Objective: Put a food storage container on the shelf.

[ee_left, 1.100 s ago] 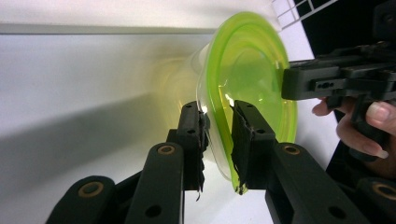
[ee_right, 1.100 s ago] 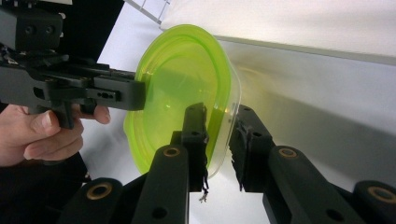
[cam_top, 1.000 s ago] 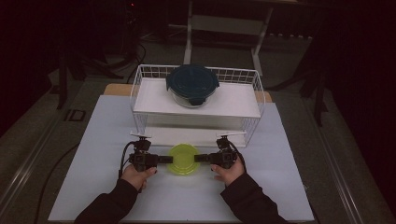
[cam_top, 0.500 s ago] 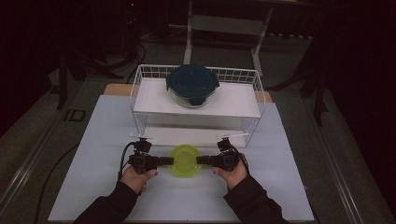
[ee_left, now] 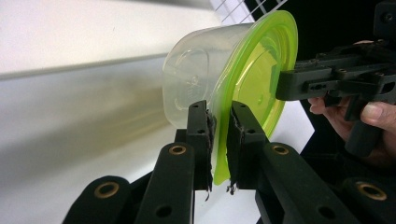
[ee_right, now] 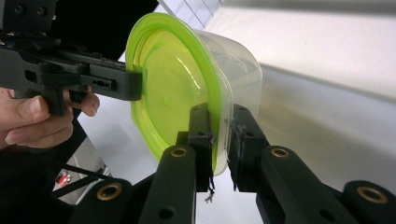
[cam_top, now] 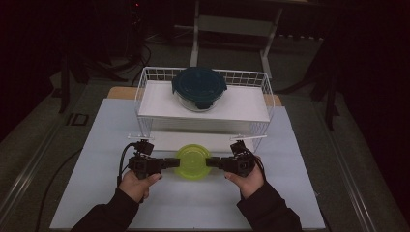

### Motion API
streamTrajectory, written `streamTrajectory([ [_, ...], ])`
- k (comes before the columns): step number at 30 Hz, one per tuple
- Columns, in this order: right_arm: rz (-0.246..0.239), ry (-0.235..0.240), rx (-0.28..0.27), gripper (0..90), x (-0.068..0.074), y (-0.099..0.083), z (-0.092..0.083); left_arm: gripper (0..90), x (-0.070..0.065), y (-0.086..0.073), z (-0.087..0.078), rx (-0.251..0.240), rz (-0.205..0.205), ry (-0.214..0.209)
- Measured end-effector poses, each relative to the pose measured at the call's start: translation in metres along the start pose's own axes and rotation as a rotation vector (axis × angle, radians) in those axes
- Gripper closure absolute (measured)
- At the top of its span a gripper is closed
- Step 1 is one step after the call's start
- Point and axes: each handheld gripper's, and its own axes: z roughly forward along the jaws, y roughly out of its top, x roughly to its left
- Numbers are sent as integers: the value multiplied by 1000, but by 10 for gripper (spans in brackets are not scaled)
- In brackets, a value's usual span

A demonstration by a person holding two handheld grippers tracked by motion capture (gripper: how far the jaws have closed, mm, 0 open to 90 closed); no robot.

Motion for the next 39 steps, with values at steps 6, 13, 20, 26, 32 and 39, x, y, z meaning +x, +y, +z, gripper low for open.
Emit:
streamTrajectory([
  [6, -28, -6, -32, 806, 12, 6, -12, 799, -12, 6, -11, -30, 22, -8],
  [13, -49, 6, -70, 806, 26, 17, -28, 799, -24, 20, -25, -53, 48, -32],
  [20, -62, 30, -120, 806, 37, 32, -43, 799, -41, 38, -42, -92, 85, -28],
  [26, -80, 31, -152, 807, 48, 47, -53, 798, -52, 52, -54, -121, 105, -25],
  [32, -93, 30, -177, 807, 56, 61, -63, 799, -62, 67, -64, -156, 142, -24],
  [39, -118, 22, -229, 808, 67, 91, -79, 800, -76, 100, -75, -178, 167, -22],
])
